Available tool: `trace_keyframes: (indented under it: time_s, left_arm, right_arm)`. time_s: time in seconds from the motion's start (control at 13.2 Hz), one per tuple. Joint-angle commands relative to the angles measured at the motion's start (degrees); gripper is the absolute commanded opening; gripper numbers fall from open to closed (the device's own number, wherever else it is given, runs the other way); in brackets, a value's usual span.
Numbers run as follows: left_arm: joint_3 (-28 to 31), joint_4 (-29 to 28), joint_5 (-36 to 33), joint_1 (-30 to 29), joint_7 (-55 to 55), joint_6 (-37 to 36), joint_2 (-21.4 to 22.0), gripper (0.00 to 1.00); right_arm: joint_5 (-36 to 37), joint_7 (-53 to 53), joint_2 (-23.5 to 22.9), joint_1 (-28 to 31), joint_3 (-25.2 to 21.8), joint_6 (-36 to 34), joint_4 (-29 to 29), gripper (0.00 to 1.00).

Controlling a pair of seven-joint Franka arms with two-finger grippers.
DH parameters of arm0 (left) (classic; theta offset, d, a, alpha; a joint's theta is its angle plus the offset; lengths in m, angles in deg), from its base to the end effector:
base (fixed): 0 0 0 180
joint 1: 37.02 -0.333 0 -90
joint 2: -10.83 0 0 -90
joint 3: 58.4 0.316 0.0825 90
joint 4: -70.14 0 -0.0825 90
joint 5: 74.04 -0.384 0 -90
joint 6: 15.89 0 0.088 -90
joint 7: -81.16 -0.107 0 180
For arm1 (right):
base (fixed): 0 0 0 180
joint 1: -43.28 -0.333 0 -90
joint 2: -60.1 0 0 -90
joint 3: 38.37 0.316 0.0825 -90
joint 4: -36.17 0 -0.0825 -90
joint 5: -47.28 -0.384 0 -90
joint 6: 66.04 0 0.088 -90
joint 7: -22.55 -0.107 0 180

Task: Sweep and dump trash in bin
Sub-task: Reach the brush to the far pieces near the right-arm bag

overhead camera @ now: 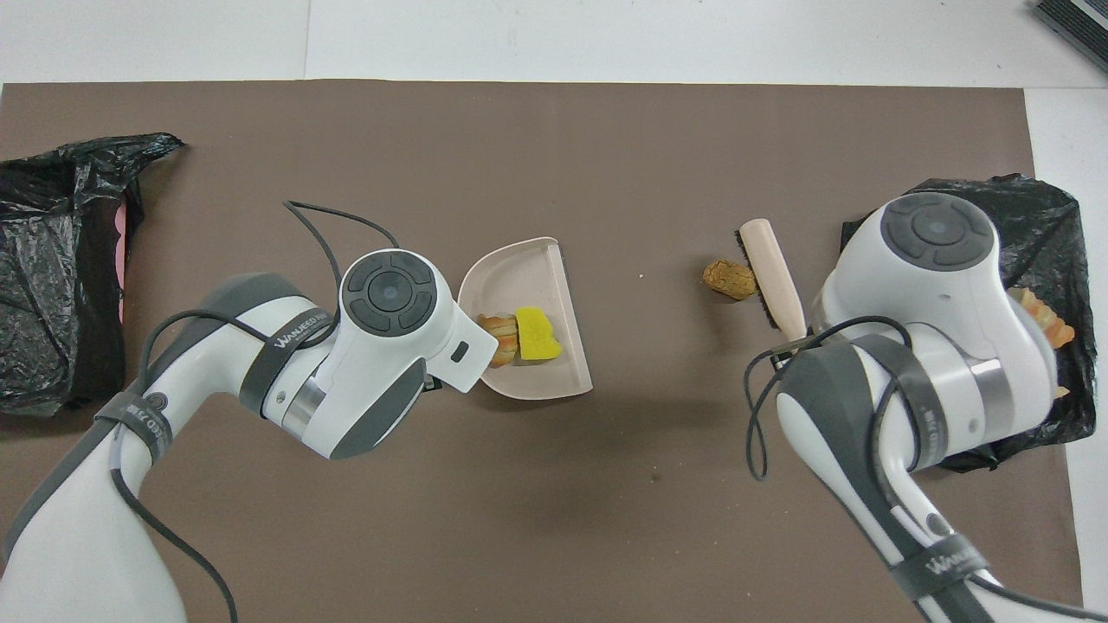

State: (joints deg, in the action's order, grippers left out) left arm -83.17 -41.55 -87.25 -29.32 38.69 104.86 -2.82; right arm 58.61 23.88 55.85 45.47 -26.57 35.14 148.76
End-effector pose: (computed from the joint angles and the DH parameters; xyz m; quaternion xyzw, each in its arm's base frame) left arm 0.5128 -0.3022 0.3645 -0.7561 0.6522 0.0305 0.0452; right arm 0.5376 0.0719 0.4176 0.9790 0.1267 -0.1280 0.0953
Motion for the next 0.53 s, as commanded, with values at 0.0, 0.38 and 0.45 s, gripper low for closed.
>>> trace_keyframes:
  time_s: [0.0, 0.38, 0.45]
  left_arm:
    - [-0.3, -3.3, 0.3, -0.9, -0.1, 2.2, 2.4, 0.00]
    - [-0.3, -5.0, 0.2, -0.8, 0.4, 4.8, 2.3, 0.00]
    - [-0.3, -5.0, 0.3, -0.8, 0.3, 4.8, 2.3, 0.00]
  right_arm:
    - [5.5, 3.5, -3.6, 3.6, 0.9, 4.3, 0.2, 0.00]
    - [-0.9, -1.2, -6.2, 0.3, 1.3, 5.6, 1.7, 0.00]
    - [-4.4, -2.1, -6.2, -0.3, 1.4, 5.6, 2.3, 0.00]
